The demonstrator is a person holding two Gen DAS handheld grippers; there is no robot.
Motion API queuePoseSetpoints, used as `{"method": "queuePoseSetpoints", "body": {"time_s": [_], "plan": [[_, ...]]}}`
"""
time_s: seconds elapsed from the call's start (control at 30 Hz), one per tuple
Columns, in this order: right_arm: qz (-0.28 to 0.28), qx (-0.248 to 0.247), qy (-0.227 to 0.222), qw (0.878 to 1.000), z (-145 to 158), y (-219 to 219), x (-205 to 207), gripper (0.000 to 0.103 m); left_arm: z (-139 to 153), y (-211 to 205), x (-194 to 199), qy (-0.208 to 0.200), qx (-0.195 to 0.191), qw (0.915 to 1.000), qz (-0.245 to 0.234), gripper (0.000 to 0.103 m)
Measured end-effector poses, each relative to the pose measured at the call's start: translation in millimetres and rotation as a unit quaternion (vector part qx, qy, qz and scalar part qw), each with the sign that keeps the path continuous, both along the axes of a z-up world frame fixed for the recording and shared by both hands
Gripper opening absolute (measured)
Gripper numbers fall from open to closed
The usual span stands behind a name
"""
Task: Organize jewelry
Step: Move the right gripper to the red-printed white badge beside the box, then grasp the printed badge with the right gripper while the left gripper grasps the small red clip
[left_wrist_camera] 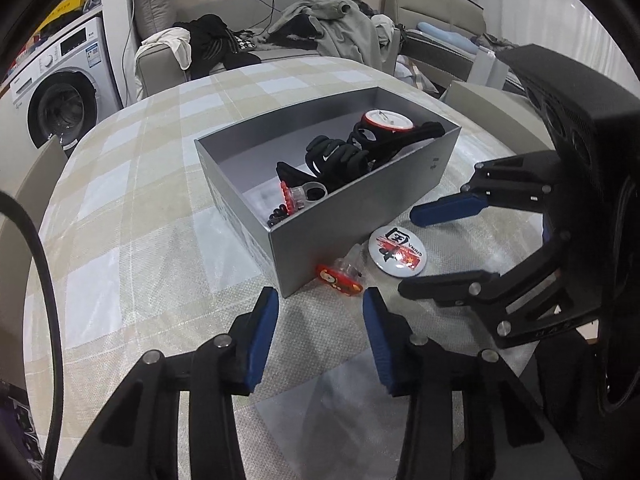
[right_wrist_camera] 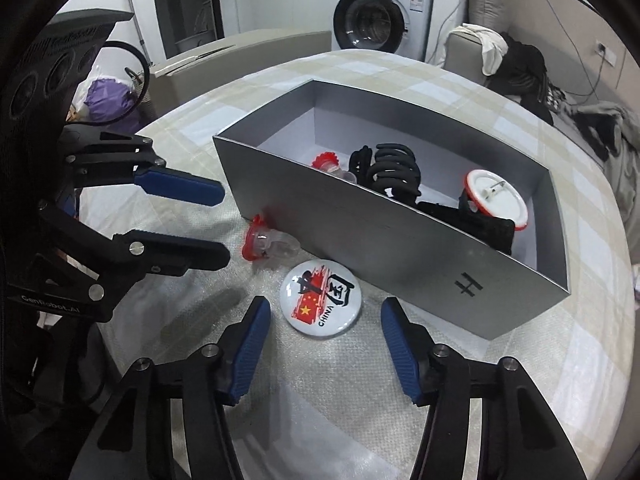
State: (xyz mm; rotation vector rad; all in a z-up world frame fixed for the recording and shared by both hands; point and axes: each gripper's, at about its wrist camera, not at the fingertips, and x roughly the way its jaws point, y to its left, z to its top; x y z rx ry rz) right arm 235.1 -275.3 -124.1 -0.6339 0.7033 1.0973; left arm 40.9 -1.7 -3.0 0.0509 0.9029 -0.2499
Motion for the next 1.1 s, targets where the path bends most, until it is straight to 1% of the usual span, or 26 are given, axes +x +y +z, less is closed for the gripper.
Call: {"method": "queuePoseSetpoints", "body": {"time_s": [0.1,0.27,0.37,0.53,0.73,0.8,0.83,0.9,0.93,0.97,1.03,1.1], "plan": [[0.002,0.0,-0.004,1.0,-1,1,-4,0.056,-1,3,4,-0.002,-0.02,0.9998,0.004,0.038],[0.003,0.002,-0.002,1.0,-1,0,-5,0.057,-2,9,8,-0.014,-0.048,0.9985,0.025,0.038],[0.002,0.005,-0.001,1.0,-1,0,-3,0.057,-2,12,12,-0.025,-0.051,0.9974,0.043,0.038],[0.002,0.004,-0.004,1.0,-1,1,-4,0.056,-3,18,16,-0.028,-0.046,0.996,0.072,0.038],[0.001,0.005,-0.003,1.0,-1,0,-5,0.056,-3,28,16,-0.032,-0.052,0.9934,0.097,0.038],[0.001,0.005,-0.004,1.0,-1,1,-5,0.056,-3,28,16,-0.023,-0.058,0.9941,0.089,0.038],[0.001,0.006,-0.005,1.0,-2,0,-4,0.056,-4,26,16,-0.017,-0.057,0.9952,0.078,0.038],[-0.001,0.007,-0.009,1.0,-2,1,-4,0.056,-5,22,13,-0.012,-0.045,0.9972,0.058,0.038],[-0.001,0.009,-0.011,1.0,-2,2,-5,0.054,-5,19,11,-0.012,-0.035,0.9981,0.05,0.038],[0.0,0.01,-0.014,1.0,-2,3,-6,0.048,-4,16,9,-0.014,-0.025,0.9987,0.042,0.038],[0.006,0.013,-0.013,1.0,-2,4,-8,0.042,-2,14,7,-0.013,-0.019,0.9993,0.029,0.038],[0.011,0.012,-0.02,1.0,-2,5,-12,0.042,-1,13,6,-0.012,-0.016,0.9995,0.022,0.038]]}}
